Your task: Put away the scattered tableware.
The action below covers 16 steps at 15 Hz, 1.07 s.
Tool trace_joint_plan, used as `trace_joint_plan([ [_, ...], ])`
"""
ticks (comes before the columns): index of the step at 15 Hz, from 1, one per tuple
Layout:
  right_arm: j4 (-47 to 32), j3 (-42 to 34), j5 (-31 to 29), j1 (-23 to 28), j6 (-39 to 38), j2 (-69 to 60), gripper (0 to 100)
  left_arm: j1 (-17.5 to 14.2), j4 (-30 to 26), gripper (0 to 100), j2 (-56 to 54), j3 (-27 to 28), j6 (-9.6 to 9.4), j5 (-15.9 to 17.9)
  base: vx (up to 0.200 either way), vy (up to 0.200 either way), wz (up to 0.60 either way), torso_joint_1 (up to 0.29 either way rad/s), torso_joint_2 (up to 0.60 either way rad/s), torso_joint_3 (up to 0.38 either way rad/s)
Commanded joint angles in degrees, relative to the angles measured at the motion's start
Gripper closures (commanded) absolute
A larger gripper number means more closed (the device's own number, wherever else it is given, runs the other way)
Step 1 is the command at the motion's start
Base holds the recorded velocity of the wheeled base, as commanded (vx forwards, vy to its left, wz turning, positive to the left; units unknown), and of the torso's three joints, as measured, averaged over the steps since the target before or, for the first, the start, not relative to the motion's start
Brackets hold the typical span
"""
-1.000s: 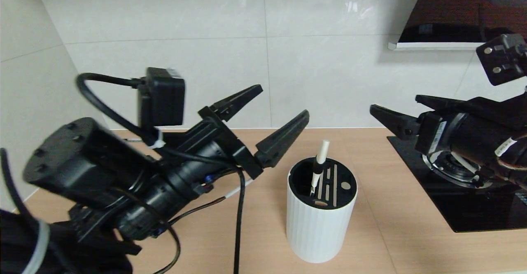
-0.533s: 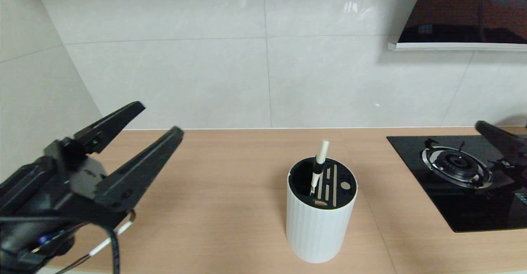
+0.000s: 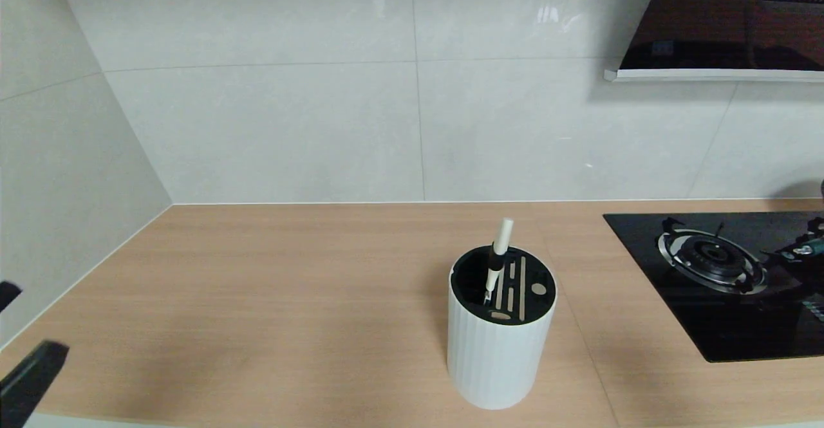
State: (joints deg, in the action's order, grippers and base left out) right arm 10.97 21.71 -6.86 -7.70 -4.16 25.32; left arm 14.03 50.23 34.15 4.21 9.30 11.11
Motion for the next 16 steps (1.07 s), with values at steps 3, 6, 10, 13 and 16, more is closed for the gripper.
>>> trace_joint_plan([
  [3,-6.7,-3.8,0.5,6.2,4.5,-18.6,0,-11.1,-27.3,0,-29.4,7.0,-0.42,4.0,0.0,0.0,0.0,0.0,0.0,0.0],
  [6,-7.8,-8.2,-0.2,8.0,5.7,-25.3,0,-14.3,-31.4,0,-34.1,5.1,-1.22,5.8,0.0,0.0,0.0,0.0,0.0,0.0],
  [10,-4.9,-16.3,-5.2,8.1,5.7,-25.3,0,-14.3,-33.4,0,-34.1,-4.2,-7.54,-2.5,0.0,0.0,0.0,0.0,0.0,0.0],
  [13,-0.1,-21.6,-5.3,8.1,4.4,-25.2,0,-14.3,-51.8,0,-34.1,-4.1,-13.26,-10.9,0.0,0.0,0.0,0.0,0.0,0.0],
  [16,-8.7,-21.6,-4.9,8.1,3.8,-25.2,0,-14.3,-50.4,0,-34.1,-4.2,-11.24,-10.6,0.0,0.0,0.0,0.0,0.0,0.0],
])
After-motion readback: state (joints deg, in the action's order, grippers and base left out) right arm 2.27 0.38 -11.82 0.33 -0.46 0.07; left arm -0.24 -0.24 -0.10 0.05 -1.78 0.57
